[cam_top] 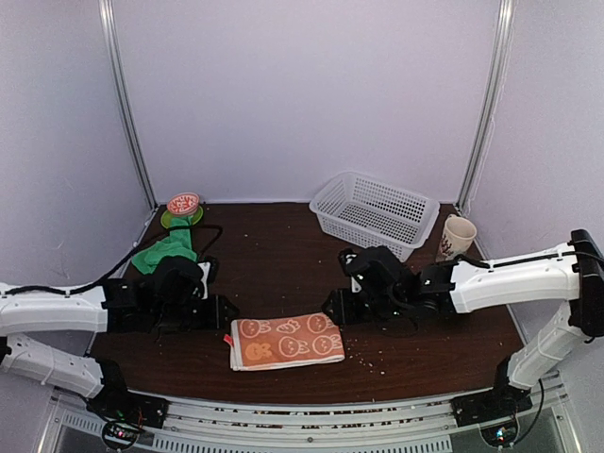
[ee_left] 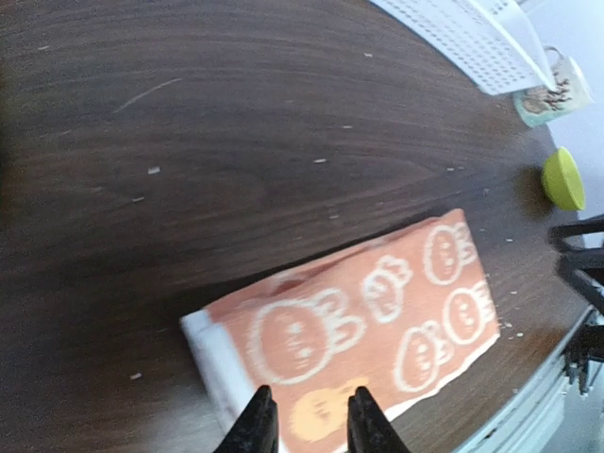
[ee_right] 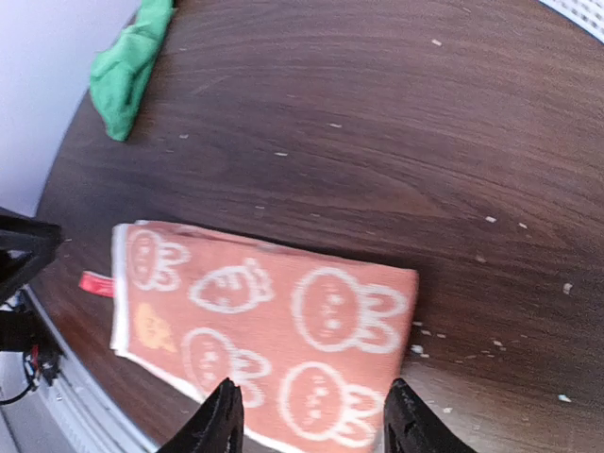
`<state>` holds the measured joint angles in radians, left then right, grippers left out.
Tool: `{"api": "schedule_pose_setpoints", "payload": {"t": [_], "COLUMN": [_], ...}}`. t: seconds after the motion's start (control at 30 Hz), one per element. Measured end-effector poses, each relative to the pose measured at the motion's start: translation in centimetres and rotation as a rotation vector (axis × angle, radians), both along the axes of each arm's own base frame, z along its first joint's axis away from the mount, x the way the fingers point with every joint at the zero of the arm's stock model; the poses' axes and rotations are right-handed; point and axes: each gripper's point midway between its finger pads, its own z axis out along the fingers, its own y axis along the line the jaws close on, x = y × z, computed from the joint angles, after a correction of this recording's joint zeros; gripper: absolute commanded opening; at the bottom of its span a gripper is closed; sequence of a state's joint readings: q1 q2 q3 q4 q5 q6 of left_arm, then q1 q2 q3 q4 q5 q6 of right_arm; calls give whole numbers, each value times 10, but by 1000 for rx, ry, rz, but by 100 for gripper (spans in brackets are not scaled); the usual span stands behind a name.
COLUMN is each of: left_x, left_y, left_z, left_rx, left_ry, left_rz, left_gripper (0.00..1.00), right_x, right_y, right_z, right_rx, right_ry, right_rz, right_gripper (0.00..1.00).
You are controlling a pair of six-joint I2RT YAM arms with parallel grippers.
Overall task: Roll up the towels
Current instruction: Fold the towel at the center of the board, then smooth out the towel at the center of the board.
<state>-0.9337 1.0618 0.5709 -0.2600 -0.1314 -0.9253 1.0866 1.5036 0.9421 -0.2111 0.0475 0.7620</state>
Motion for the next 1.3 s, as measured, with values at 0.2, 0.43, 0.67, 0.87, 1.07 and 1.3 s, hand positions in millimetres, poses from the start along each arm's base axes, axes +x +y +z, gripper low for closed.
{"api": "schedule_pose_setpoints", "payload": {"t": [0.2,0.43,0.67,0.87,1.07,1.3], "left_x": [-5,-29,-50,-59,-61,-68], "left_y": [-83,-88,-70,-57,-55,-42], "left_z": [-1,-36,-70,-95,-97,-94], "left_rx": [-104,-94,-51,-14,-56,-68], "left_ry": [71,205,306,362,349,342], "left_rz": [-217,-289,-296,-274,-261,-252], "left_gripper": [16,8,3,0,0,0], "right_x": [5,24,37,47,53,62], "right_y": [-14,33,30,13,6,0], "right_z": [-28,-25,-64,-96,-98,-95], "right_rx": [-53,-20,-94,-184,-194,-180], "right_ry": [33,26,88,148,163,169], "right_rz": [-39,-16,-54,-102,-140,-157], "right_gripper": [45,37,33,32,33,46]}}
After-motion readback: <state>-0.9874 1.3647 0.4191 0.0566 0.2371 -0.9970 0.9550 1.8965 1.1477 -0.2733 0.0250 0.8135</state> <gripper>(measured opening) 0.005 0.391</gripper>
